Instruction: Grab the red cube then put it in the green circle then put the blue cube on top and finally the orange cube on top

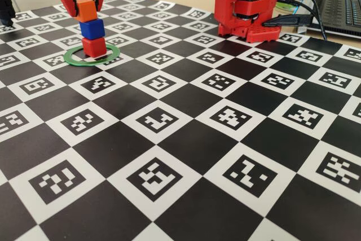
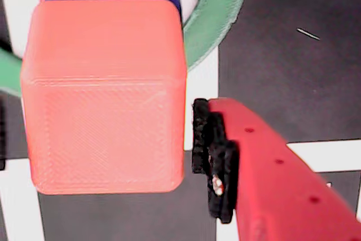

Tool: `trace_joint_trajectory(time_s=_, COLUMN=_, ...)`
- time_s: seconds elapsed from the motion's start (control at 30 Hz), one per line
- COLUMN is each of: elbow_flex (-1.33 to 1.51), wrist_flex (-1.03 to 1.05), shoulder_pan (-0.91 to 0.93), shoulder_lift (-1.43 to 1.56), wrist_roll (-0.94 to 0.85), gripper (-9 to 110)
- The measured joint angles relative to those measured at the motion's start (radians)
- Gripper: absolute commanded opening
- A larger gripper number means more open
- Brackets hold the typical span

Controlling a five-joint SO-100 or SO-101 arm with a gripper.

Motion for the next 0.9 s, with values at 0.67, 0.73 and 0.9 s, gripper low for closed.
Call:
trace_joint_trajectory(time_s=0.67, elbow_flex=-0.074, wrist_flex=0.132, shoulder_pan=-0.003, shoulder_lift=0.166, wrist_roll=0.078, gripper=49)
trace_joint_trajectory(time_s=0.73, elbow_flex=-0.074, wrist_flex=0.133, shoulder_pan=-0.02, shoulder_lift=0.218, wrist_roll=0.109, gripper=47)
trace_joint_trajectory(time_s=0.9, elbow_flex=0.049, wrist_flex=0.121, shoulder_pan=-0.107, shoulder_lift=0.383, wrist_roll=0.196, gripper=34)
